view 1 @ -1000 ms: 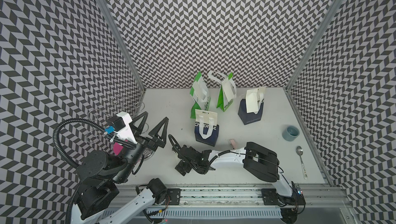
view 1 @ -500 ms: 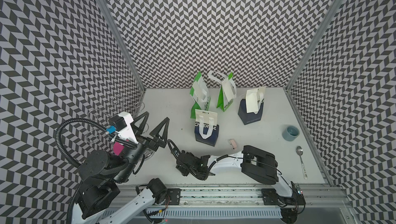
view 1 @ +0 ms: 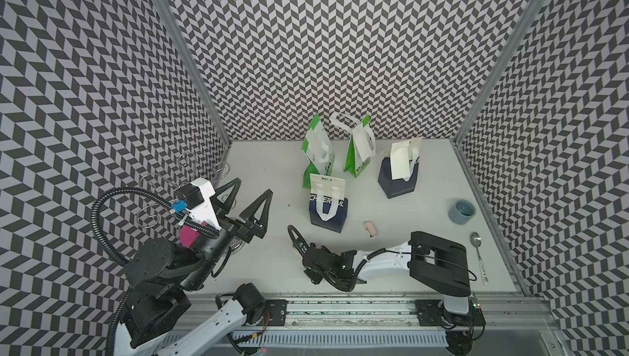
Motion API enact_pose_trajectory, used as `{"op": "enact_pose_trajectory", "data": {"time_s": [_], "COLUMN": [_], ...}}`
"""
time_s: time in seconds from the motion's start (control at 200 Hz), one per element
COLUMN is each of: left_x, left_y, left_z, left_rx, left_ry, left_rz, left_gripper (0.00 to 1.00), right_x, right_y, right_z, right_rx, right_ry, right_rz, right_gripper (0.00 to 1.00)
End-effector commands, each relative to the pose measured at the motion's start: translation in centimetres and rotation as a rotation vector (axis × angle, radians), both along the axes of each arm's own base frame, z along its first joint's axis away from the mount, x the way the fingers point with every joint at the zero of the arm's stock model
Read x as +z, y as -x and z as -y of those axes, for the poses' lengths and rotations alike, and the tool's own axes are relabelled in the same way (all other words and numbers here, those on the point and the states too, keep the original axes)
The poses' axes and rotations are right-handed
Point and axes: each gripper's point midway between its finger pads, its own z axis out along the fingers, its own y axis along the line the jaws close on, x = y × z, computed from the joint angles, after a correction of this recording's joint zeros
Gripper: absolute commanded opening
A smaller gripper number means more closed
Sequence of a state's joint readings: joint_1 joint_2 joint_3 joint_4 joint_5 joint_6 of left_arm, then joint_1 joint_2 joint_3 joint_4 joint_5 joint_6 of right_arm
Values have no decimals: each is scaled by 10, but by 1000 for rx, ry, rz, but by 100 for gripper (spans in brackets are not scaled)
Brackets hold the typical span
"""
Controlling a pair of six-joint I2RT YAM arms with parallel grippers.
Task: Staple the receipts to the bags
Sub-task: Pick up the receipt from the center of the board.
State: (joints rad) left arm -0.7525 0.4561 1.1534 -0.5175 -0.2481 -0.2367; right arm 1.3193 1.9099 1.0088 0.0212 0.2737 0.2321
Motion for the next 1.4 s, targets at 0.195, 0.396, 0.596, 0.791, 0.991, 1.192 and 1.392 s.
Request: {"op": "enact_pose_trajectory", "data": {"time_s": [0.195,0.396,0.596,0.791,0.991,1.192,1.392], "left_x": [-24,-63,-120,-153,-171,-182,-176], "left_y": [-3,-7,-15,-16,-20,-20,-17], "left_z": [33,71,113,135,144,150,149], "left_rx": [-146,-300,-447,-535,-555,-576,-591], "left_ry": [51,86,105,140,168,174,182], "left_rz": [-68,-172,-329,-434,-492,-530,-505], "left_gripper": [100,99,98,94,83,71,48], "right_x": [85,156,219,239,251,256,254], "right_y": [-8,-10,-5,0,3,5,7], "right_z": [62,93,106,101,92,77,70], "right_rx": [-155,-201,-164,-140,-125,-103,-99], "right_ry": [-169,-324,-470,-498,-518,-514,-497], "right_rz": [101,183,261,329,362,390,399], "right_gripper": [25,25,26,26,26,26,26]}}
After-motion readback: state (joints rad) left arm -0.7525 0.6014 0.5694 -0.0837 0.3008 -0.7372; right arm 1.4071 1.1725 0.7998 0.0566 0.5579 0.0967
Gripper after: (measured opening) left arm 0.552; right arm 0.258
